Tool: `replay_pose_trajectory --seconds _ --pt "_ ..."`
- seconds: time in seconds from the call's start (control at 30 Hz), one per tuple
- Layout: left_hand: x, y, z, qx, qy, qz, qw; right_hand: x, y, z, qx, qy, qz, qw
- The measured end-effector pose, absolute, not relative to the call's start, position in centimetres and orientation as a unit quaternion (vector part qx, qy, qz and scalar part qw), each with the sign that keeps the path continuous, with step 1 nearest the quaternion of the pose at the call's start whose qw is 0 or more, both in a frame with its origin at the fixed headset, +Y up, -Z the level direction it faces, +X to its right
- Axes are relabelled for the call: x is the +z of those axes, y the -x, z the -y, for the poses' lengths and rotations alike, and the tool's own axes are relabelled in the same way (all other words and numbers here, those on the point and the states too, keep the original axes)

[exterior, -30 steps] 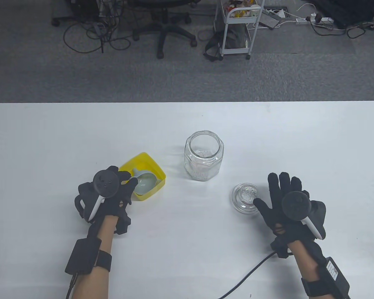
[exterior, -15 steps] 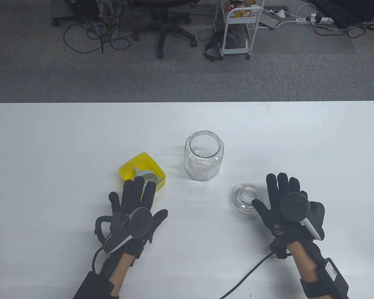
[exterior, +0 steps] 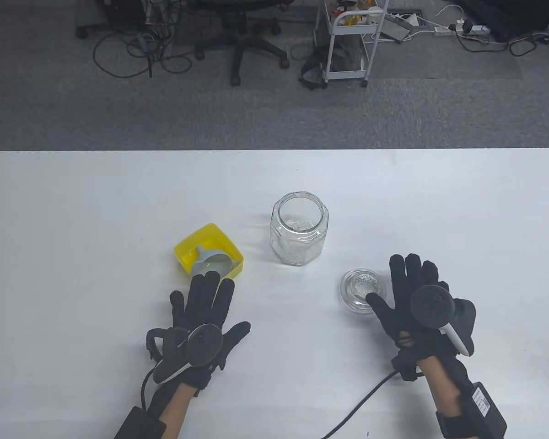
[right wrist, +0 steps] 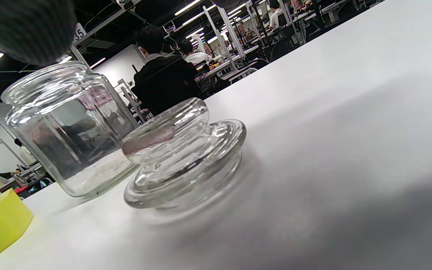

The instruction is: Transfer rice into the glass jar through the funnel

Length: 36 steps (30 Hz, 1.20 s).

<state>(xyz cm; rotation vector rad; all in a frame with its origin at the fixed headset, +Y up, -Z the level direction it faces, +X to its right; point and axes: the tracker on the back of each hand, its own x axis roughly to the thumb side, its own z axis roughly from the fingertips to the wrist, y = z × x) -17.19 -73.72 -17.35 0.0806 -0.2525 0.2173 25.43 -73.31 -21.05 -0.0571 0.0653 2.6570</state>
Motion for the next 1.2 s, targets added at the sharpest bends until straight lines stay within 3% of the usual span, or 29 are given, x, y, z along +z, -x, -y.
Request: replay_pose_trajectory --seconds 0.13,0.47,0.9,1.2 --pt "-17.2 16.9 73.6 0.108 -0.037 0.139 0.984 -21.7 -24.8 73.3 0.963 0.025 -0.029 0.266" --pt "-16.9 15.9 74.1 0.098 -0.013 0.149 0.984 -25.2 -19.8 75.5 0.987 0.017 -0.105 0.118" --pt "-17.1 16.8 73.7 0.113 -0.022 0.144 0.983 -26.2 -18.8 77.3 0.987 0.009 -0.141 0.075" --pt "-17.2 16.5 74.0 0.112 -0.005 0.148 0.983 -26.2 -18.9 77.4 0.991 0.012 -0.115 0.069"
